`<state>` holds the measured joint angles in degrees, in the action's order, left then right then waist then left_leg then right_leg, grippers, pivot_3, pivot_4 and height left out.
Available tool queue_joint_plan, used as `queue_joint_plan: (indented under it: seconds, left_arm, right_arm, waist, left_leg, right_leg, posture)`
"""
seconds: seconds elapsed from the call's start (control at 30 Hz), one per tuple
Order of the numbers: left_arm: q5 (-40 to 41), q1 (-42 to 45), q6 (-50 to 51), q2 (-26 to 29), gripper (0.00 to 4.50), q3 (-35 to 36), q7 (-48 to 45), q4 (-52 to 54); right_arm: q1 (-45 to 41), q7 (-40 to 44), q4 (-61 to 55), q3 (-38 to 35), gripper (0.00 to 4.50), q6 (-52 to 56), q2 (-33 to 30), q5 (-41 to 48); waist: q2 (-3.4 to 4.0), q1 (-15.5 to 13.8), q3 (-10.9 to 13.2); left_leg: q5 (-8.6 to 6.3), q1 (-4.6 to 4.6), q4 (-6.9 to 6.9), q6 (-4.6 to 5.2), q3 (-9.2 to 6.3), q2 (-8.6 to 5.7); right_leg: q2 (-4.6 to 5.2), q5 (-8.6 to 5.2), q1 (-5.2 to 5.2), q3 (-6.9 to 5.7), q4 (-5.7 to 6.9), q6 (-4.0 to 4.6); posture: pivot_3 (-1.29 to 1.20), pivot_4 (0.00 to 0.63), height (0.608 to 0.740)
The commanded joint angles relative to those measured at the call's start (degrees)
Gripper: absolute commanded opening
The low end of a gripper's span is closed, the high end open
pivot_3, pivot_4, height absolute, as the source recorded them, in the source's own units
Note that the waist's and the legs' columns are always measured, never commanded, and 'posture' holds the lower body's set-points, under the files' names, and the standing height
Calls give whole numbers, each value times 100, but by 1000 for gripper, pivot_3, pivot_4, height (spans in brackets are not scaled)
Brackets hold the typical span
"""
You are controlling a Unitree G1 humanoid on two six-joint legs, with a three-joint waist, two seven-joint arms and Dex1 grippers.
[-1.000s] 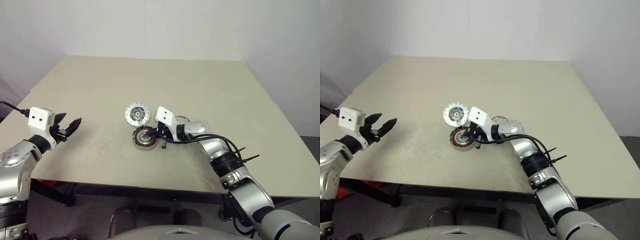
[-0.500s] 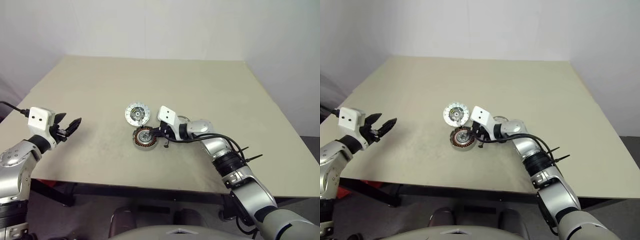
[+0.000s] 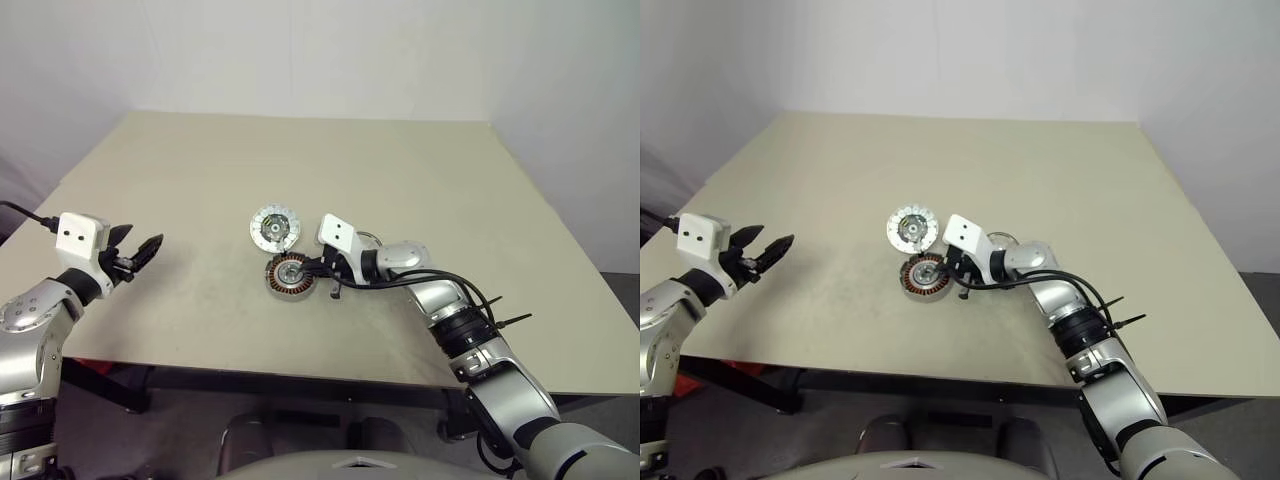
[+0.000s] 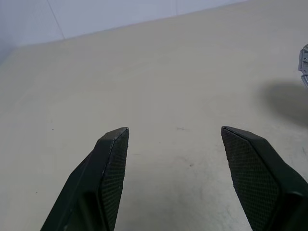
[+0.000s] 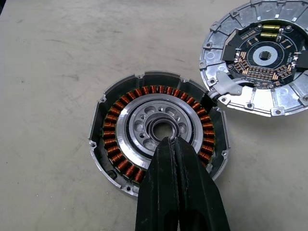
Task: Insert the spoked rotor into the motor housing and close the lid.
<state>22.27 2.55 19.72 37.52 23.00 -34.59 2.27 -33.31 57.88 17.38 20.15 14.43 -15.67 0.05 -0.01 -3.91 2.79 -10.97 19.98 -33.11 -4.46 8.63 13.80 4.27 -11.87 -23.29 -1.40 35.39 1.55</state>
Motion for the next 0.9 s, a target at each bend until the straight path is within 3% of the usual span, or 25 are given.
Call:
queue_joint_plan:
  seconds: [0.03,0.9]
  left_arm:
    - [25,-53,-92,43,3239,173,33,223]
    - [66,-204,-83,52,3239,252,124,352]
  right_arm:
    - [-105,42,-204,25,12,-15,25,68]
    - [-337,15,243,151,12,-247,305,-89]
  waist:
    - [0,0,0]
    - [0,0,0]
  left_leg:
    - [0,0,0,0,0,0]
    - [0,0,1,0,0,0]
  right_leg:
    - [0,0,0,0,0,0]
    - [0,0,0,0,1,0]
  posture:
    - [0,0,740]
    - [0,0,740]
